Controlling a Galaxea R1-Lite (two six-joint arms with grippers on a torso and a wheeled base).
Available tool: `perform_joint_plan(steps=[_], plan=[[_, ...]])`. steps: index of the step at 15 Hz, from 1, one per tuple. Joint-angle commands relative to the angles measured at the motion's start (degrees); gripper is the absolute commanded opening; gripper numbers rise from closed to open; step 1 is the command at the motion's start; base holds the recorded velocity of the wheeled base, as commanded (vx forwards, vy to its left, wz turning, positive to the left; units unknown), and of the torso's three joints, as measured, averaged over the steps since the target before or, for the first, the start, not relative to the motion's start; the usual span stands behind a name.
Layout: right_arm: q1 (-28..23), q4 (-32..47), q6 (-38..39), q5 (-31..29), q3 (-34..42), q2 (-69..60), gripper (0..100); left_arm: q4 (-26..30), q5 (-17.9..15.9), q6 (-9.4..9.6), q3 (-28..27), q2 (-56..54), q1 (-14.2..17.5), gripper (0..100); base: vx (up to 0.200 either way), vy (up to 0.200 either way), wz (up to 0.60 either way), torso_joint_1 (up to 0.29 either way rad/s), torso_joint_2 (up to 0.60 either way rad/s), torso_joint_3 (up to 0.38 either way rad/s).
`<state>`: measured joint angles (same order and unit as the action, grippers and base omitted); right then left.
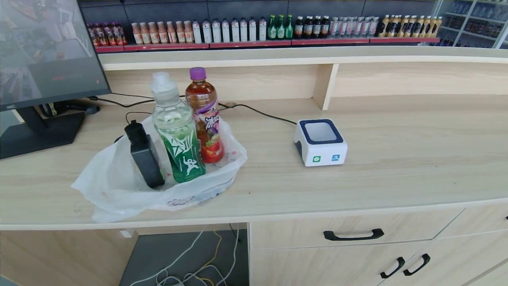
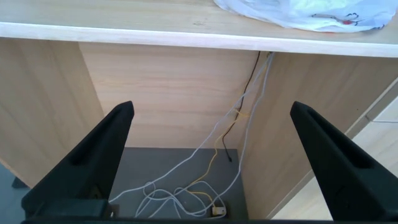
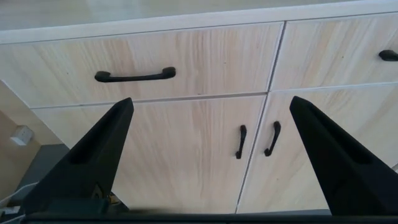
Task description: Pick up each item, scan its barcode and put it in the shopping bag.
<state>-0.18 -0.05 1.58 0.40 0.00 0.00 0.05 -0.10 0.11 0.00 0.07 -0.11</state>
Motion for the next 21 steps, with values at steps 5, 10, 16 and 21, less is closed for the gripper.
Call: perform_joint_plan(steps=[5, 10, 16, 21], plan=[[0.0, 0.0, 0.0, 0.0, 0.0, 0.1, 100, 0.0, 0.0, -0.02, 0.0, 0.0, 0.0, 100, 0.000, -0.200, 0.00, 0.004, 0.00, 0.002], [0.0, 0.0, 0.0, 0.0, 0.0, 0.1, 100, 0.0, 0.0, -0.02, 0.0, 0.0, 0.0, 100, 0.000, -0.040, 0.00, 0.001, 0.00, 0.000], [0.0, 0.0, -0.3, 0.0, 0.0, 0.1, 100, 0.0, 0.0, -0.02, 0.0, 0.0, 0.0, 100, 0.000, 0.000, 0.00, 0.000, 0.00, 0.000], [0.0, 0.0, -0.7, 0.0, 0.0, 0.1, 100, 0.0, 0.0, -0.02, 0.0, 0.0, 0.0, 100, 0.000, 0.000, 0.00, 0.000, 0.00, 0.000]])
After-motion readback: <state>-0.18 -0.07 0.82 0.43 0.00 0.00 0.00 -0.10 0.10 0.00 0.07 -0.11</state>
